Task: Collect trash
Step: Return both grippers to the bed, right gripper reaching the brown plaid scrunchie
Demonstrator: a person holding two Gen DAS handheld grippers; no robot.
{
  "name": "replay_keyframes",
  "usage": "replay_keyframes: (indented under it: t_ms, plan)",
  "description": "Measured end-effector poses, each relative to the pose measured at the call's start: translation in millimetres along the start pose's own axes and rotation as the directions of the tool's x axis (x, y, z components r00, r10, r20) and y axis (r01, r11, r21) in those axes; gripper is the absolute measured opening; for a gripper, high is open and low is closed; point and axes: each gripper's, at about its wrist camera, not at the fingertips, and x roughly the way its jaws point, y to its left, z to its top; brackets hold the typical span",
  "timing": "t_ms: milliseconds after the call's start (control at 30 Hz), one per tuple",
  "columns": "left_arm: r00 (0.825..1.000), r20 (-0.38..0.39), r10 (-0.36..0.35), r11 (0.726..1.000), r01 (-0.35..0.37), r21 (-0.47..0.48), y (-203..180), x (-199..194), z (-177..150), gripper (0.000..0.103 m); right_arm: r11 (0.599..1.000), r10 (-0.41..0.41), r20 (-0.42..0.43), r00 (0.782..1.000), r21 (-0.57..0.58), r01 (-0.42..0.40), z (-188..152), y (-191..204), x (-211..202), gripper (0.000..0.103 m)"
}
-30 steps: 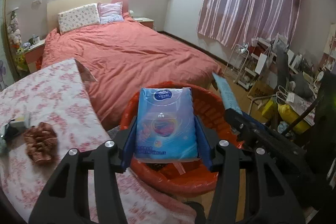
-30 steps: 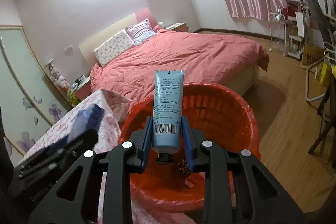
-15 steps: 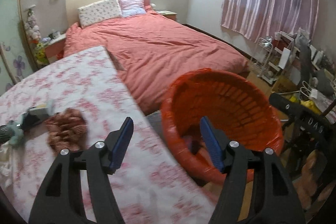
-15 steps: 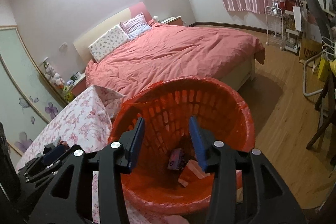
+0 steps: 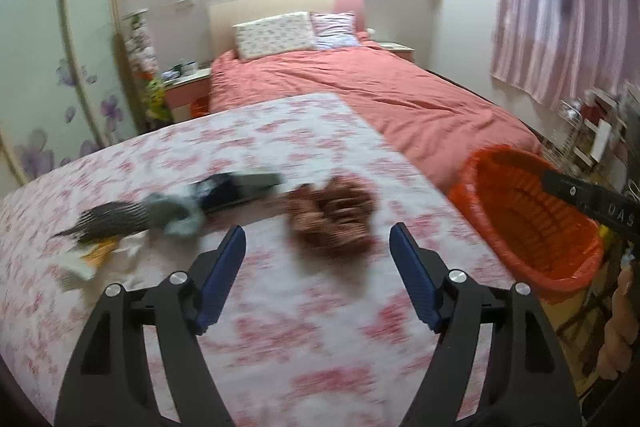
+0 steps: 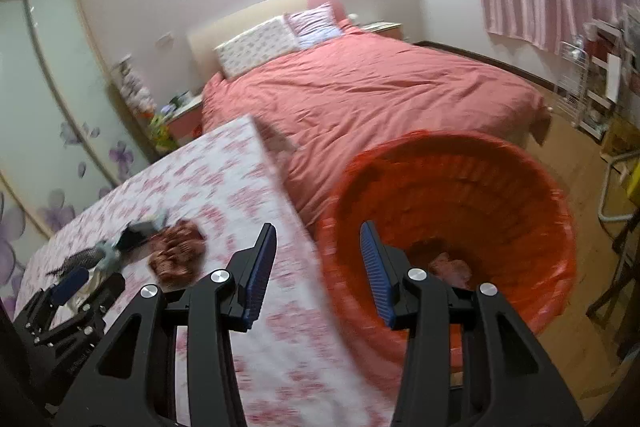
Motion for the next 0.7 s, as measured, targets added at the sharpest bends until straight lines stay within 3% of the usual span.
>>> replay_keyframes:
  t_ms: [500,700]
  plan:
    - [0.987,0.008,0.161,0.97,-0.156,-0.186,123,-32,-2,0.076,0.985,0.068,-0.125,0.99,-0.147,-0.086,-19,112,56,0.045]
    - [0.978,-0.004,0.207,0.946,-0.202,-0.255,171,-32,10,0.082,0.972,0.04,-0.156,0.987,-0.224,-0.075,-23,144,81,0.059]
